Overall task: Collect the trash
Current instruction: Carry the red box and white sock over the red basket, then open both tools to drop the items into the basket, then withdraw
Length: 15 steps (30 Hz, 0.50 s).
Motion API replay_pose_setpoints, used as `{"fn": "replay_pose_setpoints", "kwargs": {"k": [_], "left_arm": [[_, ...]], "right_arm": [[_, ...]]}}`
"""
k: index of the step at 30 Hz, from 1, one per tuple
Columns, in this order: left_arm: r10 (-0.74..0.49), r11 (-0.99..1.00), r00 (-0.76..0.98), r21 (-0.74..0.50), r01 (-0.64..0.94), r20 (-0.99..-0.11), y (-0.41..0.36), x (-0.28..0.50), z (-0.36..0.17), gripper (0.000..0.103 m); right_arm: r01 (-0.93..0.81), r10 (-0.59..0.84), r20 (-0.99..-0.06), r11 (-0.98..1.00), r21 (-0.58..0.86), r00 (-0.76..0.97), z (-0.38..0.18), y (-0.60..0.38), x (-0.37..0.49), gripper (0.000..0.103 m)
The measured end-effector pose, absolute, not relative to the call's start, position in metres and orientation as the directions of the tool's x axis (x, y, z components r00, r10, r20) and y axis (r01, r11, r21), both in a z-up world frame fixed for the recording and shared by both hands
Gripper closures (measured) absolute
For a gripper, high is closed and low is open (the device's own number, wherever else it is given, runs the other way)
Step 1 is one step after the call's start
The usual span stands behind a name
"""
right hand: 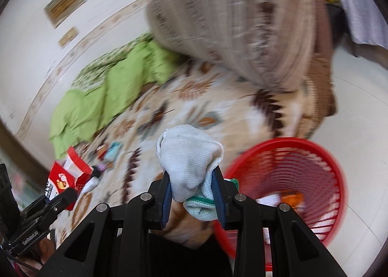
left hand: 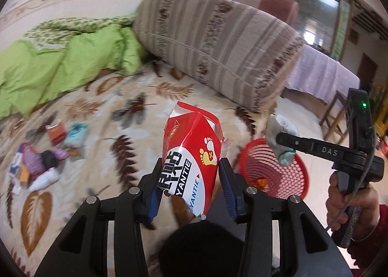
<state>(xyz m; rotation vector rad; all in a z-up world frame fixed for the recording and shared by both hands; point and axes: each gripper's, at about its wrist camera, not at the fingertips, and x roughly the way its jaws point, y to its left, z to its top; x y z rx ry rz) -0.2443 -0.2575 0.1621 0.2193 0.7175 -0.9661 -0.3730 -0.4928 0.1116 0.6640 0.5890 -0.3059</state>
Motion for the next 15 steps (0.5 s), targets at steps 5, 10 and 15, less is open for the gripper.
{"fn": "replay_pose_setpoints", "kwargs": {"k": [5, 10, 15], "left_arm": [[-0.704, 0.458, 0.231, -0.179, 0.871, -0.672, -0.315, -0.262, 0.155, 0.059], [-0.699, 0.393, 0.138, -0.215, 0.894, -0.702, -0.362, -0.273, 0.139, 0.057], [-0.696, 0.361, 0.080, -0.251, 0.898, -0.714, -0.388, -0.278, 0.131, 0.049]], "right_arm": [[0.519, -0.148, -0.616, 0.707, 0.481, 0.773, 0.110, -0.526, -0.402, 0.071], [0.563, -0.178, -0.631, 0.669, 0.484, 0.755, 0.105, -0.547, -0.418, 0.069], [0.595, -0.195, -0.648, 0.643, 0.482, 0.736, 0.099, -0.558, -0.425, 0.058]]}}
